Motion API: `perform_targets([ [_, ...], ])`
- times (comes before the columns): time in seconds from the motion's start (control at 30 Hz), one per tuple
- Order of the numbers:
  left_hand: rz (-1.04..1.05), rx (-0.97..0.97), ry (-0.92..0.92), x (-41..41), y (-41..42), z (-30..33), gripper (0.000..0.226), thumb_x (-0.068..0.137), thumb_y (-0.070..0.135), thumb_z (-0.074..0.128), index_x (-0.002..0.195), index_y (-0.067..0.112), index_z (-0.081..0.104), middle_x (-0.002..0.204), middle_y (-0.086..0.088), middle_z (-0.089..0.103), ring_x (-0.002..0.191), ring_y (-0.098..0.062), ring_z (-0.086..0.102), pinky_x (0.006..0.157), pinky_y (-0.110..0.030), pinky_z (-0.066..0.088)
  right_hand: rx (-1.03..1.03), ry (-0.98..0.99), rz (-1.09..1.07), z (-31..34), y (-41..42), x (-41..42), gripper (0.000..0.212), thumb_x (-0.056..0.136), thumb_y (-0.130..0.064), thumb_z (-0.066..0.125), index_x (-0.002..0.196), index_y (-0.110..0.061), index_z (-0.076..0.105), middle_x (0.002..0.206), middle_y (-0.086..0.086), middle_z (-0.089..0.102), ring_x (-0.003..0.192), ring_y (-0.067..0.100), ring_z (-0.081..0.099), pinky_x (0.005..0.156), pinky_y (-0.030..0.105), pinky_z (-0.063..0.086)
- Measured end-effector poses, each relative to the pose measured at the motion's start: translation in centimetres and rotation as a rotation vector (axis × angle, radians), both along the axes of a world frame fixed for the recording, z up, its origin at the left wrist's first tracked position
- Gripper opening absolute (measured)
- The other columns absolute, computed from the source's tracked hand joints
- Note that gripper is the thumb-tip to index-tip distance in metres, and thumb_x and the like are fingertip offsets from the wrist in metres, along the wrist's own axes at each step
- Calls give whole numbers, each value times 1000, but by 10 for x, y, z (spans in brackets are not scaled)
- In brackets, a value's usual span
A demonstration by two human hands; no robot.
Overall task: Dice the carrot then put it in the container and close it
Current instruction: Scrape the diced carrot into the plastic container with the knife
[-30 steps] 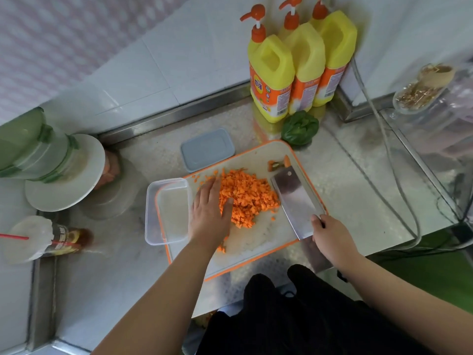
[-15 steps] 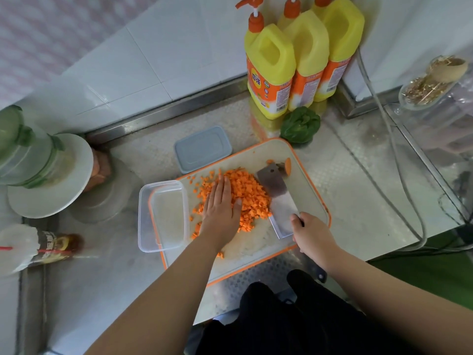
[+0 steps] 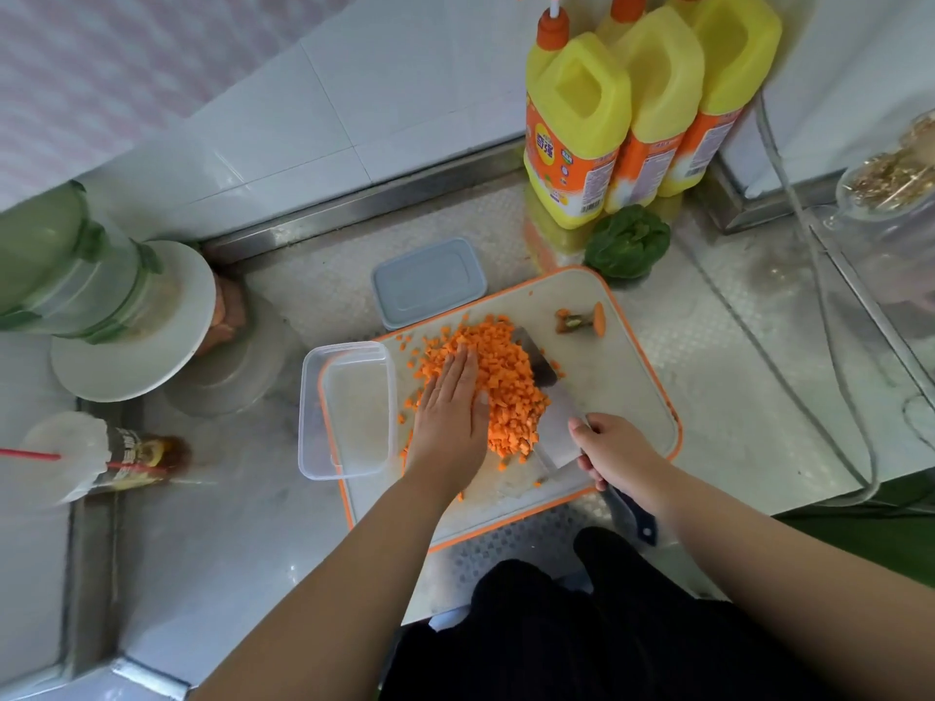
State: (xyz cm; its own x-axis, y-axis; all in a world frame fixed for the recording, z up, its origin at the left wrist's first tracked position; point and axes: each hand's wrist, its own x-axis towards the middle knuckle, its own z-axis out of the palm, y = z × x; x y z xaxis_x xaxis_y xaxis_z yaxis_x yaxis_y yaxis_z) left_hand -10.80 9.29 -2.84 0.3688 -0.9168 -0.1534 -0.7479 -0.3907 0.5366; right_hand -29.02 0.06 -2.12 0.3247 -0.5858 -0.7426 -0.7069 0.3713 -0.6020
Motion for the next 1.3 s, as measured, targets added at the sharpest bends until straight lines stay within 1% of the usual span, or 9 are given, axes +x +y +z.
perform_targets([
  [0.1,97,-274,-40,12,14,10,51,100,28,28,138,6,53,146,-9,49,137,-24,42,115,-42,31,-8,-38,-43,0,-1,-9,36,101,-27,45,68,-11,40,53,4,45,42,17,35,44,28,35],
  [0.17,245,-402,-126,28,27,10,45,97,18,34,128,0,61,134,-14,59,128,-28,51,108,-46,39,-8,-60,-58,2,-1,-15,37,101,-24,46,68,-10,39,49,3,43,40,16,33,42,27,33],
  [0.27,547,-368,-266,51,48,9,43,94,13,38,130,4,59,136,-12,58,129,-31,49,109,-48,37,6,-90,-67,4,-1,-20,38,101,-23,47,66,-10,38,48,3,41,40,17,32,40,25,32],
  [0.37,798,-178,-128,59,61,11,43,101,21,39,143,10,42,147,-11,43,136,-35,36,111,-50,29,13,-113,-55,8,0,-20,38,101,-22,47,66,-9,39,50,5,41,41,18,32,39,25,32],
  [0.63,824,-147,83,44,77,11,47,104,31,35,144,7,39,142,-18,43,131,-37,40,104,-48,35,23,-137,132,26,8,7,35,100,-26,47,72,-9,39,59,11,40,41,15,32,44,29,34],
  [0.73,709,-249,-20,38,82,11,56,101,41,30,139,3,46,141,-18,46,130,-38,42,108,-46,32,66,-168,206,38,14,28,36,102,-25,45,70,-9,38,57,8,39,41,15,30,45,28,31],
  [0.87,163,-501,-292,37,82,18,55,100,48,36,131,5,51,139,-18,49,133,-34,43,114,-44,29,69,-184,302,47,18,57,37,102,-28,44,70,-11,37,54,5,41,41,15,31,44,27,32],
  [0.97,-91,-468,-391,37,67,20,49,94,50,52,128,15,51,137,-15,52,131,-35,45,112,-50,30,13,-138,386,49,20,75,36,102,-32,43,73,-10,43,57,7,50,42,19,36,47,31,37],
  [1.3,-206,-407,-412,55,42,-1,22,96,26,49,98,10,64,103,-10,58,96,-31,52,102,-42,38,8,5,466,57,27,101,36,102,-32,38,79,-9,54,57,7,51,42,19,37,43,28,33],
])
